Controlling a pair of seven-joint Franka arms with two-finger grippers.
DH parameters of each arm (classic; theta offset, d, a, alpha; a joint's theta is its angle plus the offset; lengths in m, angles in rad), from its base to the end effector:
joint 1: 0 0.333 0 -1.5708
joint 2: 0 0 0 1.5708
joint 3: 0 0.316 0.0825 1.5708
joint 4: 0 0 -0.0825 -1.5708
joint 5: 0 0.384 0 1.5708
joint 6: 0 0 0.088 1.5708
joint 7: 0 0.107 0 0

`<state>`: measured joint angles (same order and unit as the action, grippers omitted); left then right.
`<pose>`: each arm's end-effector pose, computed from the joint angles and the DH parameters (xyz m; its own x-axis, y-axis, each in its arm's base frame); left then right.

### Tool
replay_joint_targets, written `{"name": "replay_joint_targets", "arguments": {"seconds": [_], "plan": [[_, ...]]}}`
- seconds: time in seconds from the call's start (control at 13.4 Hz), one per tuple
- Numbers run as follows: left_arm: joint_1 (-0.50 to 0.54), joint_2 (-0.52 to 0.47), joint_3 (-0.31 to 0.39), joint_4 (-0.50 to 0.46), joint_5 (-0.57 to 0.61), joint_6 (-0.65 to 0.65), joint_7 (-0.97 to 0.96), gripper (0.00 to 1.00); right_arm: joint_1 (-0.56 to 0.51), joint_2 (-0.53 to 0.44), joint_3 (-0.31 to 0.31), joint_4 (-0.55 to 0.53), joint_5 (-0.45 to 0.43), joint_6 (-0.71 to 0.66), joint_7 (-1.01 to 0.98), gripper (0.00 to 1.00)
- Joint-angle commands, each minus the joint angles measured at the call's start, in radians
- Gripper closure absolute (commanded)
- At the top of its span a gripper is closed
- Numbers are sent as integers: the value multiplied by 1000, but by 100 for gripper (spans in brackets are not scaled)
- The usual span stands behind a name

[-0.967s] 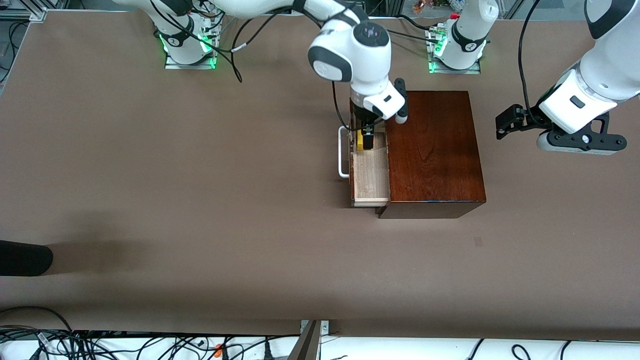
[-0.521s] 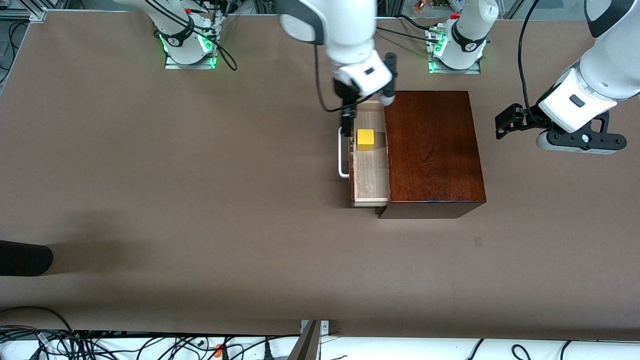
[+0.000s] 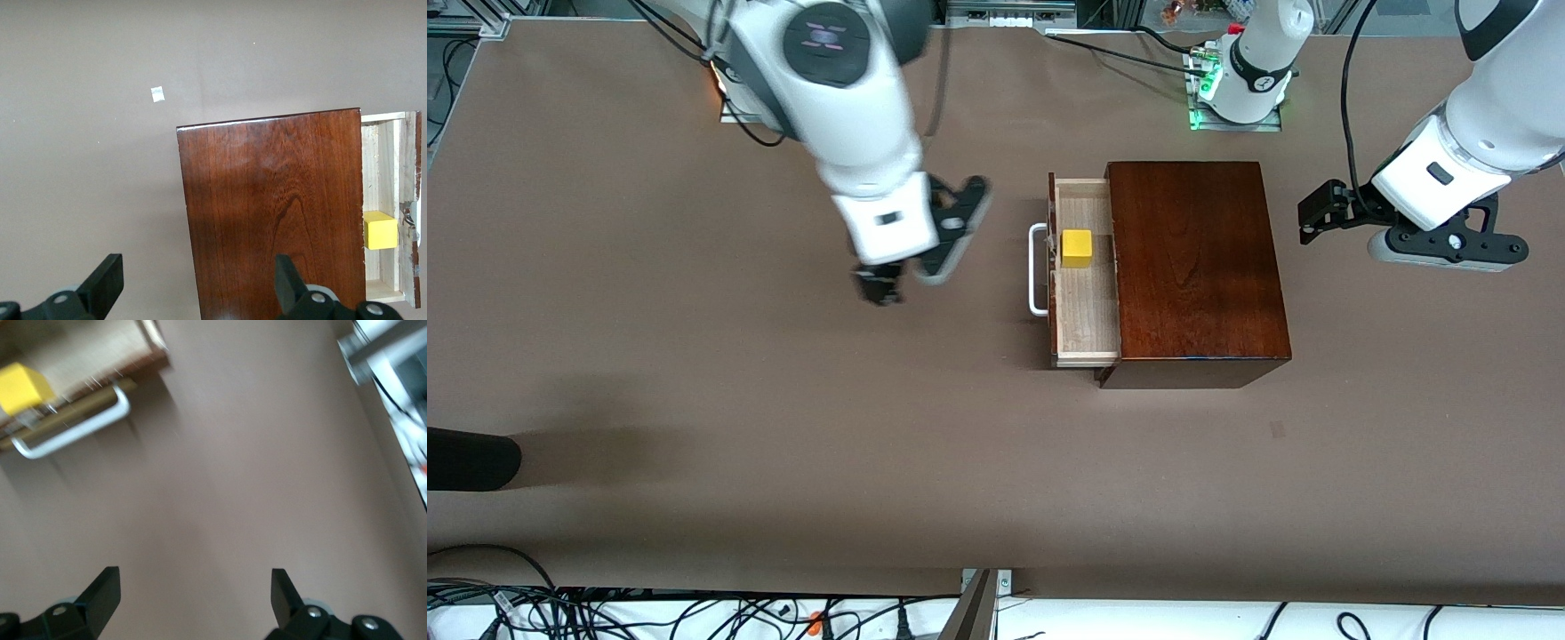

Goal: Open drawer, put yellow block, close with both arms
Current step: 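Withdraw the right gripper to rest while the left gripper reaches the drawer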

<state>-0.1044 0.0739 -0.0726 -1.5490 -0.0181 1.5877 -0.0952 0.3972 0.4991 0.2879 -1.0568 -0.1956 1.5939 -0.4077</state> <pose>0.5684 -0.1021 0.5945 0.9960 -0.0813 -0.0371 -0.0806 -0.9965 0.0200 0.5839 0.3794 0.5648 0.4925 0.8699 0.0271 0.8667 -0.4930 0.0761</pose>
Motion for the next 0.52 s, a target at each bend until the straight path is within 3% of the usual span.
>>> {"name": "replay_joint_targets", "arguments": {"seconds": [0.0, 0.22, 0.45], "plan": [[0, 3, -3, 32, 12, -37, 14, 0, -29, -95, -82, -41, 86, -67, 29, 0], [-1, 1, -10, 41, 10, -72, 15, 0, -29, -226, -179, -165, 180, -81, 119, 0], [0, -3, -23, 41, 12, -81, 17, 0, -69, -399, -203, -372, 194, -62, 170, 0]]}}
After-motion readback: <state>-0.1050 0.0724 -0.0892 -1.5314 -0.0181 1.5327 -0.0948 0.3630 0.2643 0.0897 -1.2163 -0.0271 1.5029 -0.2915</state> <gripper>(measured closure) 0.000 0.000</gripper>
